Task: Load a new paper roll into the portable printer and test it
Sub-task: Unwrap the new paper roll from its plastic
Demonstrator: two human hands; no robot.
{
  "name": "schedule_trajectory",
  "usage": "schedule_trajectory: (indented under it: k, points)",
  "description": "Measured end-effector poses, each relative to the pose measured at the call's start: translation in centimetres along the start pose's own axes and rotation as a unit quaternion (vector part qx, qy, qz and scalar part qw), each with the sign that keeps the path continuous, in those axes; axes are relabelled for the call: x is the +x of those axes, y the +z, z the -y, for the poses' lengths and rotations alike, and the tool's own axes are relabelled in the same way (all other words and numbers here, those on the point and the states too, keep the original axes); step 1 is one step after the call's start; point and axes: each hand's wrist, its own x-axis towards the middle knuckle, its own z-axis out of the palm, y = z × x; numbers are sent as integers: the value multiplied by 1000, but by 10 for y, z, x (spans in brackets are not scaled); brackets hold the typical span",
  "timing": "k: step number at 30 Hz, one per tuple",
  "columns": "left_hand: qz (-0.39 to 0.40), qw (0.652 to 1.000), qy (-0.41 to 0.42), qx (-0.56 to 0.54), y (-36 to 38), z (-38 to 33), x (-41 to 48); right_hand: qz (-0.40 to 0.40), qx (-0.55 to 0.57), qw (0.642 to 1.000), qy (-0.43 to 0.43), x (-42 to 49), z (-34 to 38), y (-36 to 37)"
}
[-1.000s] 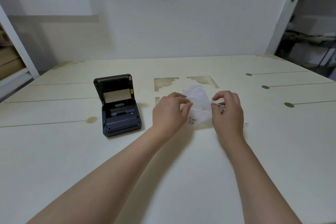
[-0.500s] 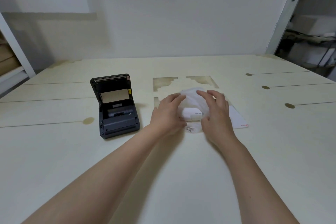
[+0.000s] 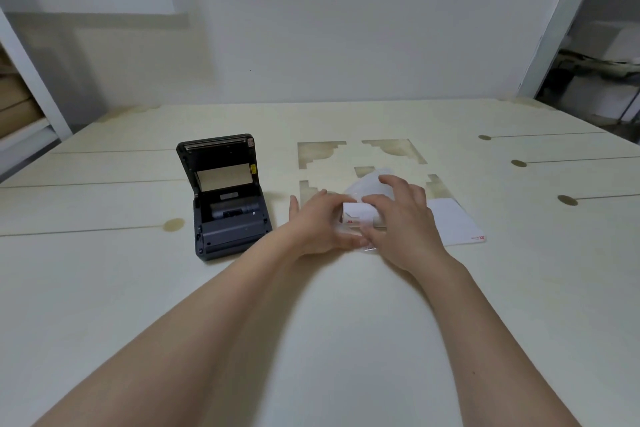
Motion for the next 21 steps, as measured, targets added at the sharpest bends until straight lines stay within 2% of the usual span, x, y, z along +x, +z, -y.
schedule_trajectory:
  k: [4, 7, 9, 13, 16, 18, 20, 21]
  points:
    - [0, 1000, 1, -5, -2, -2, -4, -60, 40, 997, -24, 0, 1, -1]
    - [-11, 1000, 8, -1, 0, 2, -3, -114, 186, 975, -41, -3, 8, -10]
    - [-17, 1000, 4, -6, 2, 4, -4, -119, 258, 957, -49, -6, 15, -18]
    - [-38, 999, 7, -39, 1, 0, -16, -91, 309, 945, -58, -9, 18, -23]
    - [-149, 981, 33, -116, -4, -8, -27, -82, 305, 947, -51, -10, 16, -21]
    - [-224, 944, 49, -238, -11, -12, -33, -96, 288, 952, -42, -10, 14, -17]
    - [-221, 903, 53, -364, -19, -18, -39, -124, 259, 957, -42, -12, 14, -13]
    - [-195, 899, 52, -389, -22, -23, -43, -141, 238, 960, -51, -12, 13, -11]
